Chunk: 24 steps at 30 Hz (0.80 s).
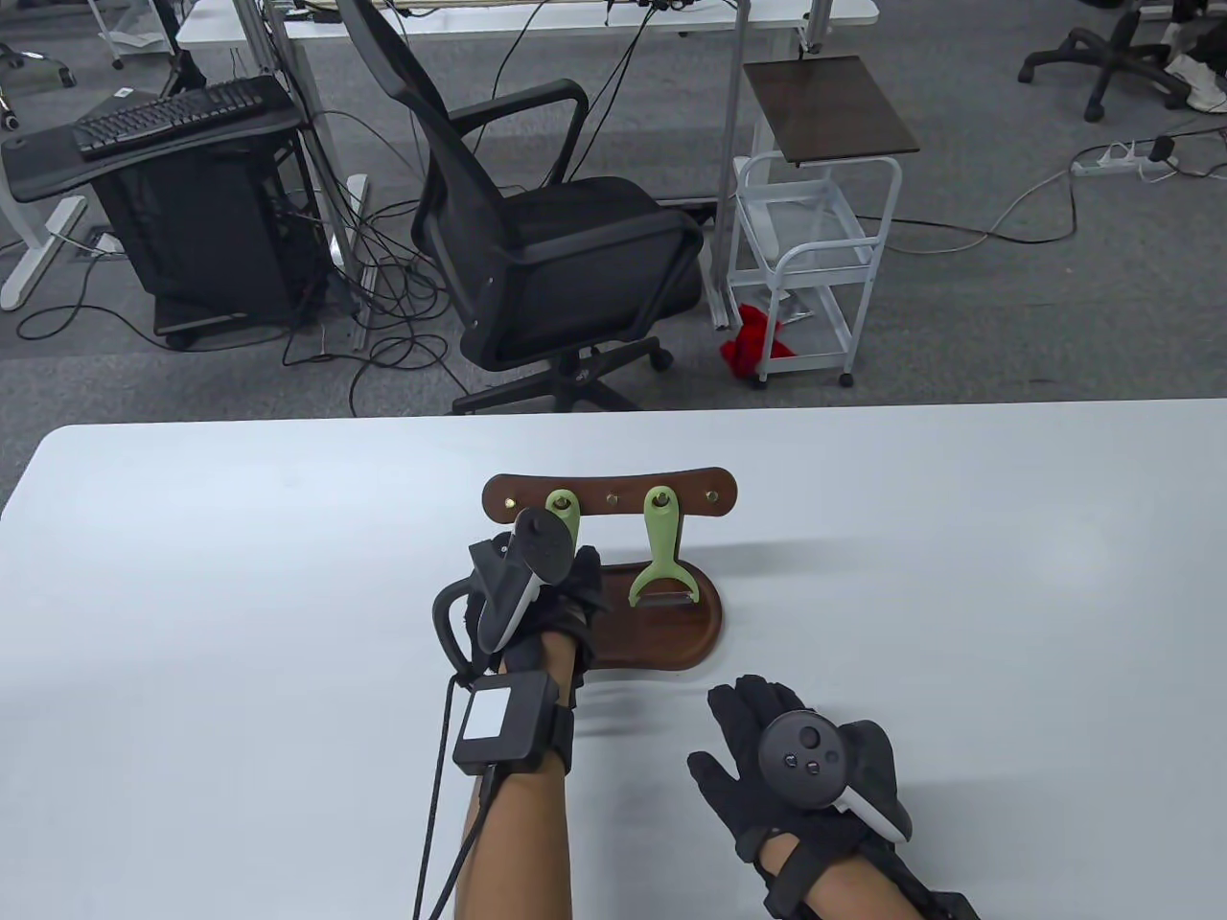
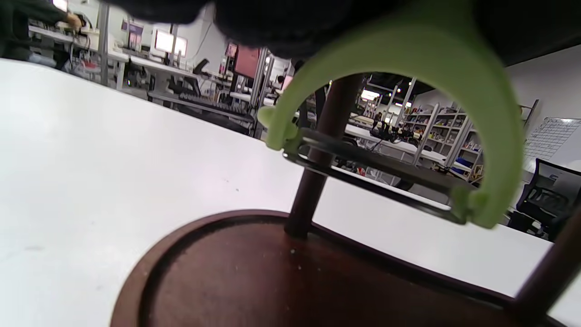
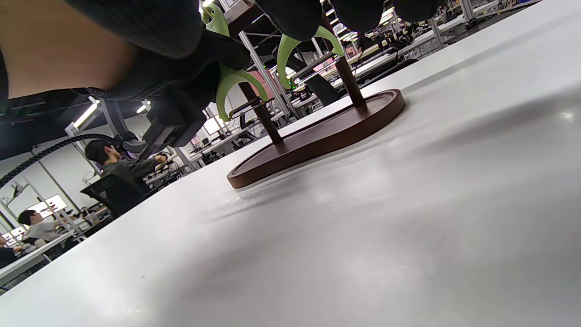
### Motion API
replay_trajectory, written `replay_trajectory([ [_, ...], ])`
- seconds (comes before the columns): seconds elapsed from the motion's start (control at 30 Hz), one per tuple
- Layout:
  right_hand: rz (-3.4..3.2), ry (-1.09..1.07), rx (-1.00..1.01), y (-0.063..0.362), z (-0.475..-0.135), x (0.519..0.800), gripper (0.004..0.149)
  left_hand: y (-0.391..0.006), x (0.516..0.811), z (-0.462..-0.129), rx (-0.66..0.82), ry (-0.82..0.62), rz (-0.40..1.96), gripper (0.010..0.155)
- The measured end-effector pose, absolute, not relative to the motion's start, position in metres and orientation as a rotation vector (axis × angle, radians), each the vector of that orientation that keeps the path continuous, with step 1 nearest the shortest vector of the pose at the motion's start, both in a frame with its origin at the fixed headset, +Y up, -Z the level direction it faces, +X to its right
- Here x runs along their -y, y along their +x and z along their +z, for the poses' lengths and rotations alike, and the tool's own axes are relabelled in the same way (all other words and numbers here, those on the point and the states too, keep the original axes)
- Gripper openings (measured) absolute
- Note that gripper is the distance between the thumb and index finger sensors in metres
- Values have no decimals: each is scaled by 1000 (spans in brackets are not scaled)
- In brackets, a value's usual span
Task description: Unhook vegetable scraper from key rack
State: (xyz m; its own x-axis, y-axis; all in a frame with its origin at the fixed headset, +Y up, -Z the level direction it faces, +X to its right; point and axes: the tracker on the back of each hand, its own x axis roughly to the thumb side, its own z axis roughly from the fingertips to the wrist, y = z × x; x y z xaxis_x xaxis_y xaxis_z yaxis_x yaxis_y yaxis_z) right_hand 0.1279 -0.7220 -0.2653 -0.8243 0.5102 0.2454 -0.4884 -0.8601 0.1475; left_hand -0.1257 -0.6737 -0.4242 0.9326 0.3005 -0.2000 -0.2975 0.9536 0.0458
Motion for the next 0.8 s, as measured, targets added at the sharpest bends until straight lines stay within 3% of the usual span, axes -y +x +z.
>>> replay_trajectory([
  [0.8, 2583, 377, -105, 128, -265, 722, 71, -130, 665, -417, -155, 74, 325, 50],
])
